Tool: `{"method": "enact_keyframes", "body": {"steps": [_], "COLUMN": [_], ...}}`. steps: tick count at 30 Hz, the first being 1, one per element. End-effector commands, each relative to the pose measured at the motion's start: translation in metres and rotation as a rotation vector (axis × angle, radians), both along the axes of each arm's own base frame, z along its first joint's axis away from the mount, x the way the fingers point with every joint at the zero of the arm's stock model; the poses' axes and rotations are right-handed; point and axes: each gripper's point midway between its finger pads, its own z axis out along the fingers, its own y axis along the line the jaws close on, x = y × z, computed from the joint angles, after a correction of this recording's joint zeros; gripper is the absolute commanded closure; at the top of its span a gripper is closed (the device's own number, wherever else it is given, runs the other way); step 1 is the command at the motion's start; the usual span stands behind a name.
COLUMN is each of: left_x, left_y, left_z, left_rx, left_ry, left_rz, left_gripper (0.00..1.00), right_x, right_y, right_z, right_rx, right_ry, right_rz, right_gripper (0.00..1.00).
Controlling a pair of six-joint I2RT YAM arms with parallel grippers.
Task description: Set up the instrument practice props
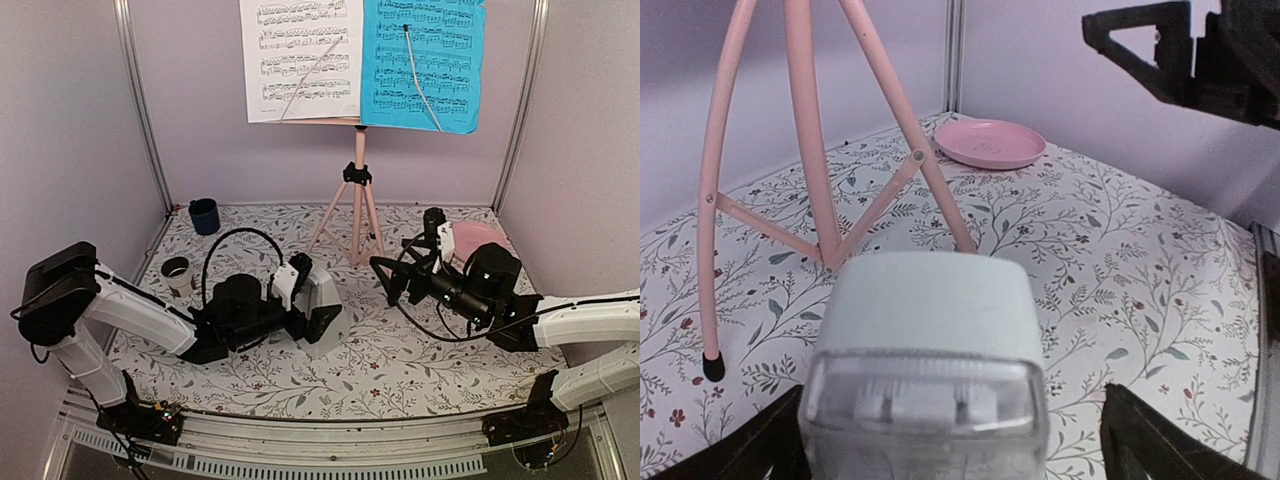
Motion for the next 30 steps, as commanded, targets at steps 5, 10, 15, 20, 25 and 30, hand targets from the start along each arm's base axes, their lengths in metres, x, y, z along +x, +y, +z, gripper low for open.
{"method": "enact_keyframes", "body": {"steps": [5,10,15,20,25,30], "left_x": [0.005,0.008,0.004,0.003,0.007,0.007], "left_y": [-0.007,-0.012,-0.016,-0.016,-0.019,-0.021], "left_z": [-0.02,-0.021,0.005,0.053,0.085,0.107], "left_rx": [0.043,0.051,0.069,0.161,0.24,0.269], "left_ry": [0.021,0.016,-0.058,-0.228,-0.29,-0.302], "left_rz": [0.024,0.031,0.05,0.175,0.251,0.298], "left_gripper": [0.25,0.42,0.57,0.68,0.7,0.72], "right_x": [0.0,-0.002,0.0,0.001,0.003,0.001], "right_y": [-0.024,-0.021,-0.018,-0.009,0.006,0.018], "right_z": [-0.027,-0.053,-0.068,-0.077,-0.076,-0.075], "right_rx": [0.074,0.068,0.07,0.117,0.106,0.107], "right_ry": [0.136,0.212,0.261,0.29,0.239,0.183], "right_rz": [0.011,0.017,0.019,0.048,0.098,0.138], "right_gripper": [0.01,0.01,0.0,0.11,0.26,0.39]}}
